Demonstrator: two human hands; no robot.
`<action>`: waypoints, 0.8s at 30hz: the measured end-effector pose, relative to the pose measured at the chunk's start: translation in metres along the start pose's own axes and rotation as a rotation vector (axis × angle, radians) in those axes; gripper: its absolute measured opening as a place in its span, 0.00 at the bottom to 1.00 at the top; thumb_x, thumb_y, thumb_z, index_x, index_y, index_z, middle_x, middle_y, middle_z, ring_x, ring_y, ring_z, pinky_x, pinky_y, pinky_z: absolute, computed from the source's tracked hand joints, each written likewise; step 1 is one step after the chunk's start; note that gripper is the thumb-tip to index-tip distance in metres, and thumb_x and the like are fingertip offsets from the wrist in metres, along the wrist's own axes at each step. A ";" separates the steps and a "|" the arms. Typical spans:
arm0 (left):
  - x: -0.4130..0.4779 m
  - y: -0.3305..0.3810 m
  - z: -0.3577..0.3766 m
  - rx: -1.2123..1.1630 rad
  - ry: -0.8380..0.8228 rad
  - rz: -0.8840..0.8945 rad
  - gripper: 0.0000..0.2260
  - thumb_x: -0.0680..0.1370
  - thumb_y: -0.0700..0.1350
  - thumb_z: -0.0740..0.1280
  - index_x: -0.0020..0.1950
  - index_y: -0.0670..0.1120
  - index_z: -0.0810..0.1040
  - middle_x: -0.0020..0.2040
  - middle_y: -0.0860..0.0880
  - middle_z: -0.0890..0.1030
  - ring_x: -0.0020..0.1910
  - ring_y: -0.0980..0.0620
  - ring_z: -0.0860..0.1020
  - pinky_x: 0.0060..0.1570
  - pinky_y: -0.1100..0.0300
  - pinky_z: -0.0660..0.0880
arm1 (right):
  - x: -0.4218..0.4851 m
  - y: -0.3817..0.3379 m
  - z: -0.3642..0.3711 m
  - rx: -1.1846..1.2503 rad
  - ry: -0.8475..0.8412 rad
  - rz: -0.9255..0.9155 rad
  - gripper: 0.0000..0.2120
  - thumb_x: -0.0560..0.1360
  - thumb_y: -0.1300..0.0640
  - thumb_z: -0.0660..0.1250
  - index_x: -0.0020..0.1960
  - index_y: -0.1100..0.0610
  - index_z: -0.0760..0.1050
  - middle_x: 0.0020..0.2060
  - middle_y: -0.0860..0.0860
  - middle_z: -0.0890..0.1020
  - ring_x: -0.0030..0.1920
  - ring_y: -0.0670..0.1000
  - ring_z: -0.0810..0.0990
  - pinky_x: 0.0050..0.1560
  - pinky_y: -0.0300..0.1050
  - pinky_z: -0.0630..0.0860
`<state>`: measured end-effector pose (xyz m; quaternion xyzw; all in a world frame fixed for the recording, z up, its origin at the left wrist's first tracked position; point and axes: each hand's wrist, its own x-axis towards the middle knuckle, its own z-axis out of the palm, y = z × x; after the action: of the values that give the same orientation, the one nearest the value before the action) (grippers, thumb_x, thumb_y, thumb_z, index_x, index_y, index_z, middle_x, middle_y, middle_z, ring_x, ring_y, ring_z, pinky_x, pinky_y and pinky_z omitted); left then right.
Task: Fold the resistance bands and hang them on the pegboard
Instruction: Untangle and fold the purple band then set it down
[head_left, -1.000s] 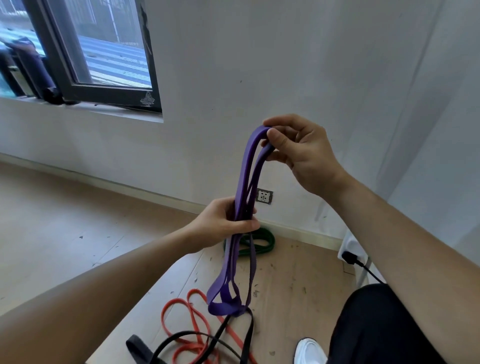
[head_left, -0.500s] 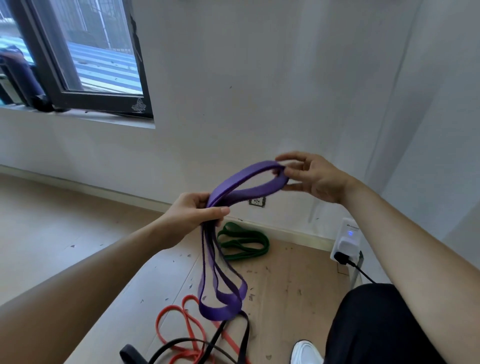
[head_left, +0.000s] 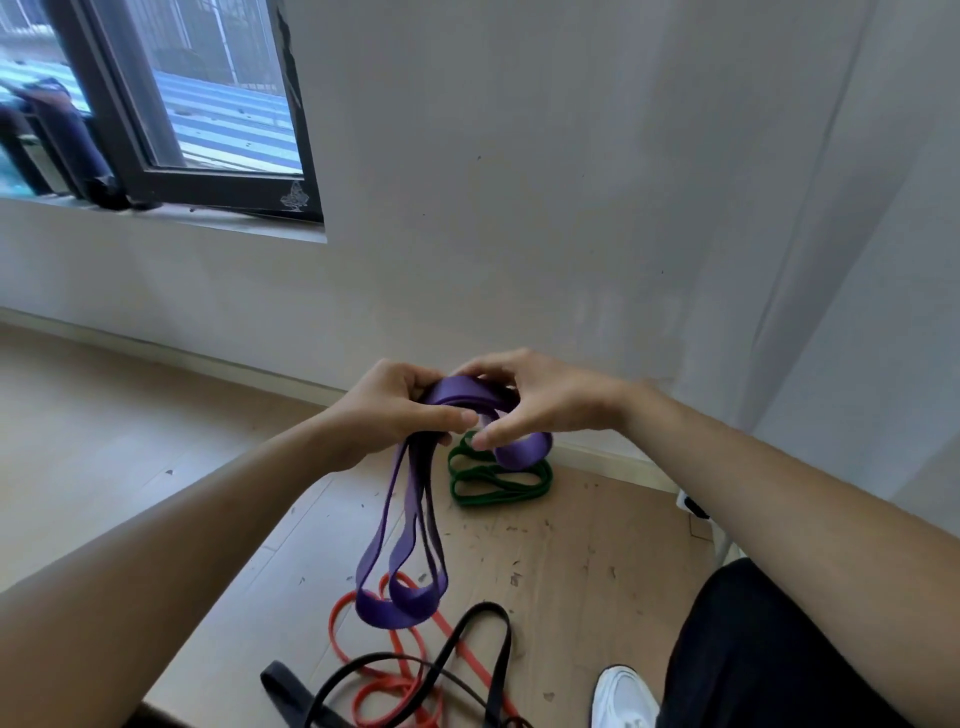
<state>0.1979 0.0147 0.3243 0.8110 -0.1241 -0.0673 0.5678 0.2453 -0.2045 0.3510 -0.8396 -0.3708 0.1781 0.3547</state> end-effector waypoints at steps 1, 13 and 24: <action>-0.001 0.001 -0.002 0.013 0.004 0.002 0.19 0.67 0.49 0.80 0.52 0.40 0.85 0.44 0.39 0.86 0.44 0.41 0.85 0.53 0.48 0.82 | 0.002 -0.001 0.005 -0.008 0.026 -0.034 0.24 0.71 0.57 0.79 0.65 0.54 0.77 0.54 0.50 0.84 0.54 0.48 0.83 0.56 0.43 0.80; -0.007 -0.008 0.005 0.107 -0.041 0.130 0.16 0.73 0.36 0.77 0.60 0.41 0.82 0.52 0.44 0.87 0.53 0.48 0.86 0.55 0.53 0.83 | -0.009 -0.013 -0.016 0.082 0.195 -0.146 0.13 0.73 0.64 0.77 0.57 0.61 0.81 0.47 0.54 0.86 0.46 0.46 0.84 0.50 0.40 0.79; -0.001 -0.004 -0.021 0.396 -0.098 0.158 0.23 0.75 0.36 0.75 0.69 0.49 0.76 0.54 0.51 0.86 0.56 0.54 0.84 0.53 0.57 0.83 | -0.021 -0.001 -0.036 0.007 0.167 -0.101 0.13 0.73 0.62 0.77 0.57 0.56 0.83 0.46 0.55 0.86 0.48 0.62 0.83 0.53 0.66 0.79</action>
<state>0.2030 0.0355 0.3283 0.8902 -0.2257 -0.0360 0.3942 0.2515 -0.2363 0.3769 -0.8307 -0.3810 0.0905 0.3957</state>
